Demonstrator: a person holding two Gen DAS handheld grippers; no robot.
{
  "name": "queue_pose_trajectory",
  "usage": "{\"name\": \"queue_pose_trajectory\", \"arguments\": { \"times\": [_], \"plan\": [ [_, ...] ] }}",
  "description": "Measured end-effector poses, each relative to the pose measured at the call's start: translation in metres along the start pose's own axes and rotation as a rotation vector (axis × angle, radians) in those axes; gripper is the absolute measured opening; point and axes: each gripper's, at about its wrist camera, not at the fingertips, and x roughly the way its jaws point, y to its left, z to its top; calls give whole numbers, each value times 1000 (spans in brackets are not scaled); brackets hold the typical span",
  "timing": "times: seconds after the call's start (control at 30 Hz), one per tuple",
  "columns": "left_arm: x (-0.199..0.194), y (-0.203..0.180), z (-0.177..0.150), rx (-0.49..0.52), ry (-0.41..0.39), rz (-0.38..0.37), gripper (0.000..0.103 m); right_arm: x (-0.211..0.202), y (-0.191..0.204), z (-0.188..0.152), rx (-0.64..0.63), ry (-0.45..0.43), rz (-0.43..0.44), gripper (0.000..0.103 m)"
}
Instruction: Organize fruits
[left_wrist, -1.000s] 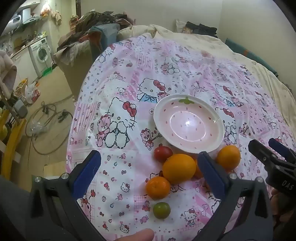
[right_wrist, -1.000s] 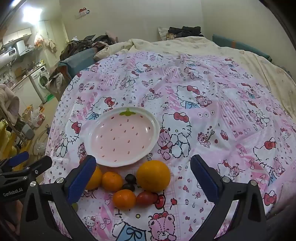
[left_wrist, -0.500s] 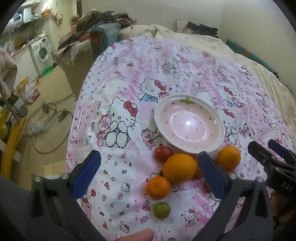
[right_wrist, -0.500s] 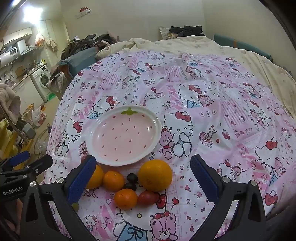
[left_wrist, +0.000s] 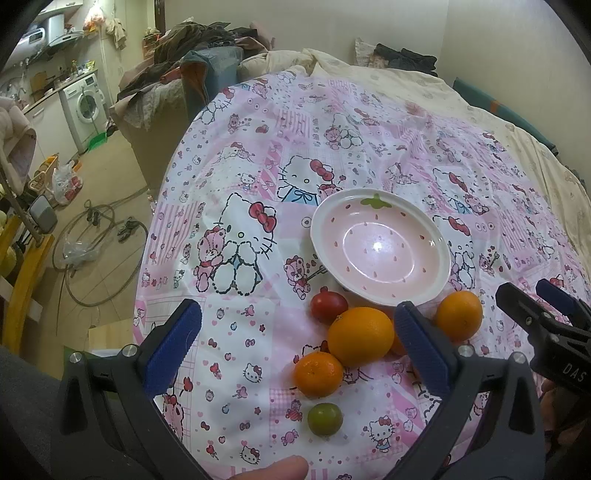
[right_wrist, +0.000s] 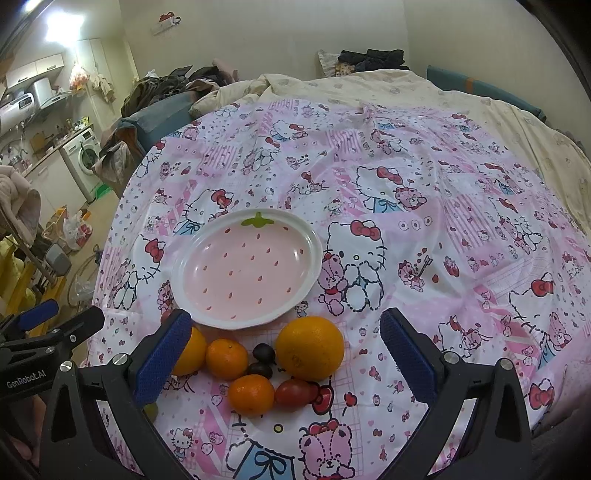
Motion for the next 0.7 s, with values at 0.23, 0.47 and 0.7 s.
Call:
{"name": "queue_pose_trajectory", "arguments": {
  "times": [0.23,0.47,0.7],
  "plan": [
    [0,0,0,0,1,1,103,1,0,-1,0,1,-1,103],
    [-2,3,-1,-2,1,3,103,1,0,-1,0,0,-2,103],
    [-2,4,-1,-4,1,2,103,2,0,-2,1,3,-1,103]
  ]
}}
